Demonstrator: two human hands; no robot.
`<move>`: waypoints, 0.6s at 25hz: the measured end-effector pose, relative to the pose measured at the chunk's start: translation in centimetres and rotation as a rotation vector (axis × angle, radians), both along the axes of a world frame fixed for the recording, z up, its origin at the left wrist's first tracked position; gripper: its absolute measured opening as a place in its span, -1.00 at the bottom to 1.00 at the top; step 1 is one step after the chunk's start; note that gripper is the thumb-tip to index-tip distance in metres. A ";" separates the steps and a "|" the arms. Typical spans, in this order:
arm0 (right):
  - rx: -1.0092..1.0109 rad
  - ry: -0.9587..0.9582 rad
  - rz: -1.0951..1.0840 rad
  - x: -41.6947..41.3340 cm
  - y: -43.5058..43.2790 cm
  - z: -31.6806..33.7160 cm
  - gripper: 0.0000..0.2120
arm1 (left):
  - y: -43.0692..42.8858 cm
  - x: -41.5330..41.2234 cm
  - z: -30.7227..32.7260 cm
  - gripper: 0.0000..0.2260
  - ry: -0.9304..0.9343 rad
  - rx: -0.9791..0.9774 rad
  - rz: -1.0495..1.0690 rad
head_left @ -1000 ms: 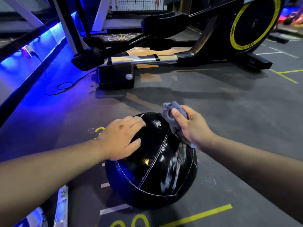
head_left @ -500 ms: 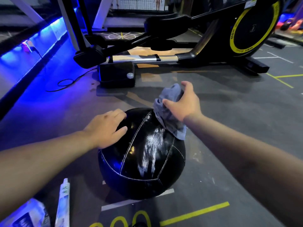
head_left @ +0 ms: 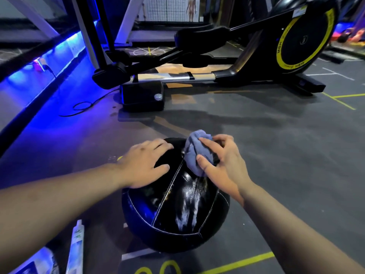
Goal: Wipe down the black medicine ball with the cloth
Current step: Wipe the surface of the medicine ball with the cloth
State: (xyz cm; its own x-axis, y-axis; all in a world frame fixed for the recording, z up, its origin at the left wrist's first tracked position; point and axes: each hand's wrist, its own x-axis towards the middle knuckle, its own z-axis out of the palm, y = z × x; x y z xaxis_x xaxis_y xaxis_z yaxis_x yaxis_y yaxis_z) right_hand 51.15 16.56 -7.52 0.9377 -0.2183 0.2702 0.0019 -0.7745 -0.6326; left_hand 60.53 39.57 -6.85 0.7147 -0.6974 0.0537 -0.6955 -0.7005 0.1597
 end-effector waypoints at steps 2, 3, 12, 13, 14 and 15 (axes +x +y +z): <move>-0.043 -0.040 0.041 0.1 -1.1 -0.5 -0.63 | -0.3 -0.5 -0.4 -0.33 0.002 -0.002 -0.023; 0.022 -0.046 0.067 0.2 -1.6 -0.7 -0.70 | -0.5 -0.7 -0.6 -0.32 0.003 -0.006 -0.033; 0.563 0.040 0.017 2.1 -3.9 -2.7 -0.59 | -0.4 -0.9 -2.9 -0.40 -0.028 -0.094 -0.012; 0.553 0.046 0.031 2.1 -3.7 -2.8 -0.61 | -0.5 -0.8 -3.0 -0.41 -0.030 -0.099 -0.013; 0.510 0.050 0.056 1.8 -3.2 -2.9 -0.63 | -0.6 -0.7 -3.1 -0.41 -0.031 -0.100 -0.017; 0.408 0.036 0.072 1.3 -2.7 -3.1 -0.63 | -0.6 -0.5 -3.2 -0.40 -0.029 -0.098 -0.022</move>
